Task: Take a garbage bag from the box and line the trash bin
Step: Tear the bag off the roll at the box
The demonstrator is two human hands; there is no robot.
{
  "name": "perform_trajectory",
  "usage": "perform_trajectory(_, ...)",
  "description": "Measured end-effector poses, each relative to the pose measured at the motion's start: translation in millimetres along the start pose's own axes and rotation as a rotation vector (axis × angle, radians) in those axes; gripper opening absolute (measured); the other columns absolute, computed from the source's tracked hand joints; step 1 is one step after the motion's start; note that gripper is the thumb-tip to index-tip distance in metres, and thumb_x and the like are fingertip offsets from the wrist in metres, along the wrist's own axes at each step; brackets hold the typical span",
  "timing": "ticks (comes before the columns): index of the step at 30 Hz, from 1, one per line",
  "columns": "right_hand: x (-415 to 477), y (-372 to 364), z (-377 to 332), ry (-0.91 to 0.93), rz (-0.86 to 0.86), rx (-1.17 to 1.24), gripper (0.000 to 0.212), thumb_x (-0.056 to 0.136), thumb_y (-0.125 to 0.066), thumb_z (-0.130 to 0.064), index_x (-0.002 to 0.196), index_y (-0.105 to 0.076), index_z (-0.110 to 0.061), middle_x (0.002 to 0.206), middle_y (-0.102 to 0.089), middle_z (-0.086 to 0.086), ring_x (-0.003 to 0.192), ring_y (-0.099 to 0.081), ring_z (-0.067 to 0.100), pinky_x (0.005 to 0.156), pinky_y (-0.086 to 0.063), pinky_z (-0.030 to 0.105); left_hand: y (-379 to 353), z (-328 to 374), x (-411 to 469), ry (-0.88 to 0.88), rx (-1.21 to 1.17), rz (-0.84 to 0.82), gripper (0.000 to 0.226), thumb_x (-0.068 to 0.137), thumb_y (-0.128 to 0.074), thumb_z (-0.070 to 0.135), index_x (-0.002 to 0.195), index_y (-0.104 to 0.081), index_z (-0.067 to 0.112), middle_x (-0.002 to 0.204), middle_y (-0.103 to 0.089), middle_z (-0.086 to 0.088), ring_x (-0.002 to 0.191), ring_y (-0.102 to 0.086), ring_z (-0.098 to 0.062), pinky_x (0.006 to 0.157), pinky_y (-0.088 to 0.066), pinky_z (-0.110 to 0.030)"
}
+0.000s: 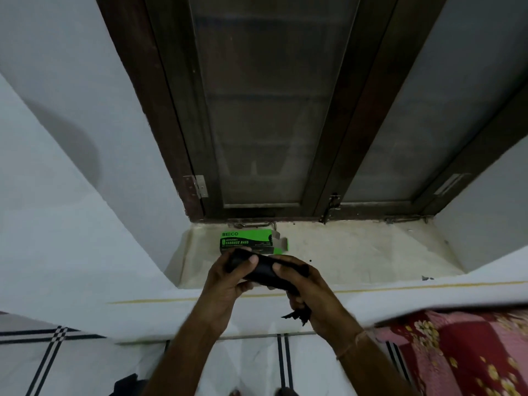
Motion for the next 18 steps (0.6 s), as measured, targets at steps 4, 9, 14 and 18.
perform_trajectory(4, 5.7, 31.3, 9.3, 0.009, 0.133, 0.040, 0.022, 0.096, -0.066, -0.016, 0.117, -0.072, -0.014, 0.078, -0.064, 0.007, 0.051, -0.025, 0.016, 0.050, -0.019, 0.029, -4.1, 2.4, 20.5, -0.095, 0.263, -0.024, 0.030, 0.089, -0.072, 0.037, 0.116, -0.073, 0.025, 0.118, -0.073, 0.002, 0.117, -0.065, -0.023, 0.078, -0.054, -0.022)
perform_trajectory(9, 26.0, 76.2, 11.4, -0.030, 0.243, 0.093, 0.021, 0.095, -0.066, -0.015, 0.116, -0.073, -0.013, 0.083, -0.066, 0.010, 0.050, -0.029, 0.013, 0.045, -0.026, 0.024, 28.2, 1.7, 65.5, -0.332, 1.122, 0.303, 0.087, 0.074, -0.073, 0.069, 0.148, -0.048, 0.030, 0.153, -0.043, -0.008, 0.136, -0.042, -0.034, 0.098, -0.049, -0.047)
perform_trajectory(14, 52.8, 107.5, 21.3, -0.120, 0.289, 0.181, 0.024, 0.096, -0.065, -0.015, 0.118, -0.069, -0.006, 0.076, -0.063, 0.008, 0.048, -0.030, 0.013, 0.041, -0.026, 0.022, 39.3, -19.8, 98.9, -0.260, 1.465, 0.232, 0.100, 0.073, -0.087, 0.047, 0.157, -0.035, 0.034, 0.162, -0.027, -0.016, 0.144, -0.032, -0.041, 0.100, -0.050, -0.060)
perform_trajectory(18, 65.1, 123.3, 26.4, -0.148, 0.312, 0.187, 0.024, 0.095, -0.067, -0.016, 0.117, -0.070, -0.007, 0.078, -0.066, 0.006, 0.047, -0.032, 0.012, 0.039, -0.028, 0.021, 42.9, -21.7, 108.6, -0.292, 1.300, 0.227, 0.070, 0.080, -0.083, 0.027, 0.142, -0.051, 0.030, 0.140, -0.050, -0.011, 0.123, -0.054, -0.034, 0.086, -0.058, -0.047)
Point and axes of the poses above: each hand's wrist, its own x-axis towards the middle knuckle, its own y-axis out of the back of the hand, z = x × y, the point moved 7 cm from there along x, towards the middle knuckle
